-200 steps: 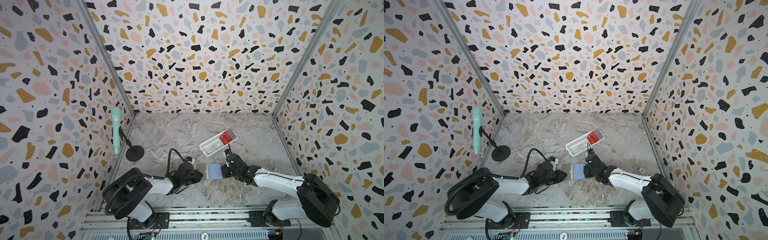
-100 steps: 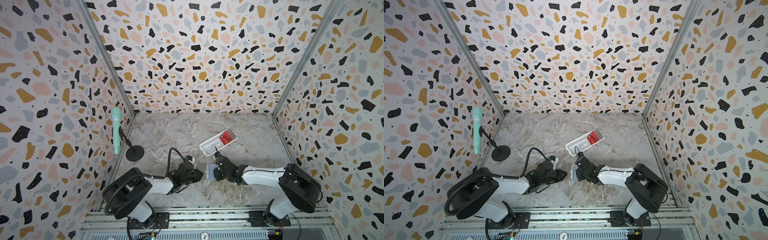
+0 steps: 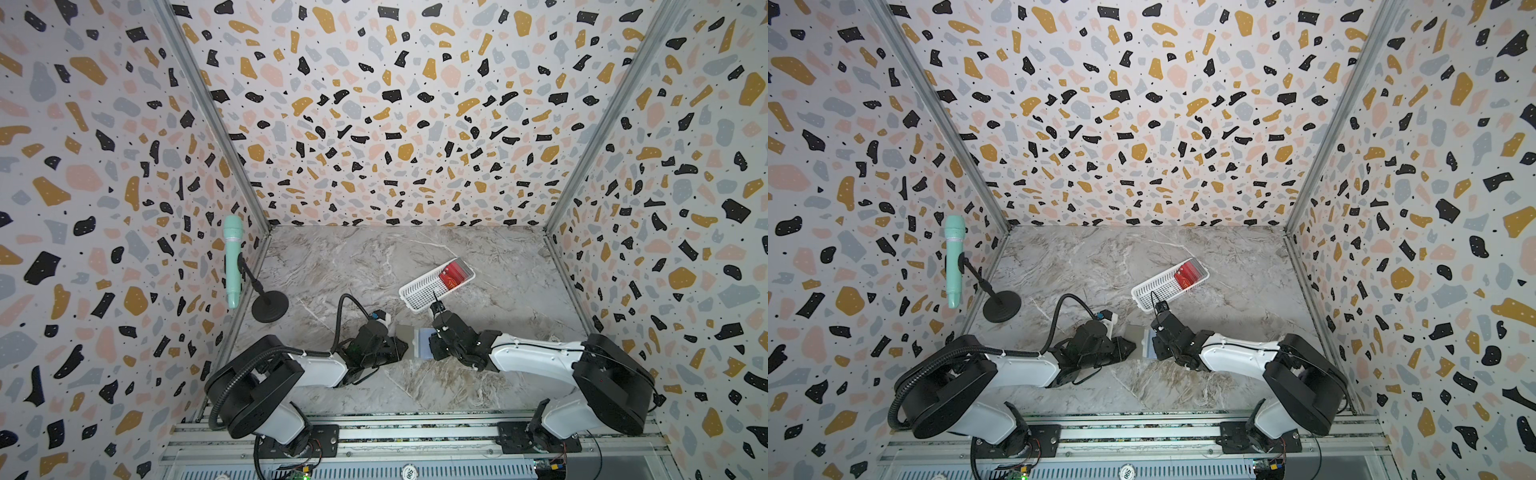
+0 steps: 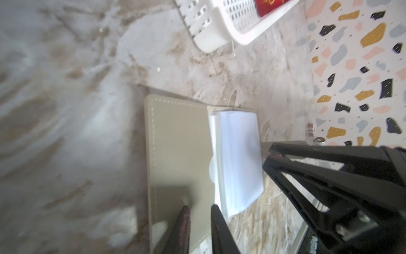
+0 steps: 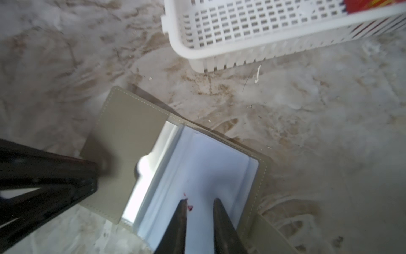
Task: Insert credit cards into a card holder
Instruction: Touch the card slot at the card holder.
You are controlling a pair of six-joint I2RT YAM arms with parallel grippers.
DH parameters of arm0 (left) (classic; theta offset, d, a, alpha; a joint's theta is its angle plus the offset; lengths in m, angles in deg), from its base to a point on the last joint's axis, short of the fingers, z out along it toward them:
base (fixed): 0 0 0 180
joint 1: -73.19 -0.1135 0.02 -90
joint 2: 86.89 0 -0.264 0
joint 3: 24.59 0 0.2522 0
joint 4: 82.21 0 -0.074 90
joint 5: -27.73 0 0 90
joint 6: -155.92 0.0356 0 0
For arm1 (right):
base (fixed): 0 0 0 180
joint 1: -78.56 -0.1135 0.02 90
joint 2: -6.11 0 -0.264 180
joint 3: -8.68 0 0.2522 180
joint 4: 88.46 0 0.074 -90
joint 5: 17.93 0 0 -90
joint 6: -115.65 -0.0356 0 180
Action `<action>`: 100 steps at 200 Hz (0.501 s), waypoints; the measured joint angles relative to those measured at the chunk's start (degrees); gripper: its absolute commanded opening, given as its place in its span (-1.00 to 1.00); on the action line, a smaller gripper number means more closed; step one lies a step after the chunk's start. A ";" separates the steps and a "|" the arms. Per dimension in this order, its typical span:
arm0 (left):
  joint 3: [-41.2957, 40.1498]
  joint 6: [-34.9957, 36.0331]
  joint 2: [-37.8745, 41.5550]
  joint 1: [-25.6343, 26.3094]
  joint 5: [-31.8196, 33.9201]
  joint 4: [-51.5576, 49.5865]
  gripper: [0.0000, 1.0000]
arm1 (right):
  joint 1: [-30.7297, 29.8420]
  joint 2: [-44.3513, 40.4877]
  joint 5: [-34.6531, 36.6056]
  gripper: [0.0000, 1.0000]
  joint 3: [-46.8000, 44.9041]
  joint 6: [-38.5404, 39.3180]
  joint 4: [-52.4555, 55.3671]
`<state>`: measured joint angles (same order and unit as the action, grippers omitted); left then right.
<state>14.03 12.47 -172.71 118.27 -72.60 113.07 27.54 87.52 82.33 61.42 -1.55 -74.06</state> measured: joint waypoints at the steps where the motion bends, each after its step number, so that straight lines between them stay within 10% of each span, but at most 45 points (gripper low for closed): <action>1: 0.11 0.00 0.02 0.00 0.02 -0.04 -0.53 | 0.09 -0.31 -0.11 -0.51 -0.02 0.09 -0.07; 52: 6.32 3.10 3.72 0.00 2.38 -2.25 -0.28 | 10.43 -9.44 -4.74 -0.33 -0.11 3.17 -1.53; 100: 9.05 5.62 6.12 0.00 5.75 -4.13 0.36 | 23.19 -11.06 -10.56 -0.03 1.33 8.00 -1.01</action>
<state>23.08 18.09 -166.59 118.27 -66.85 108.94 50.73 76.46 71.77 62.75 6.45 -75.06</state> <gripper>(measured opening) 0.614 0.469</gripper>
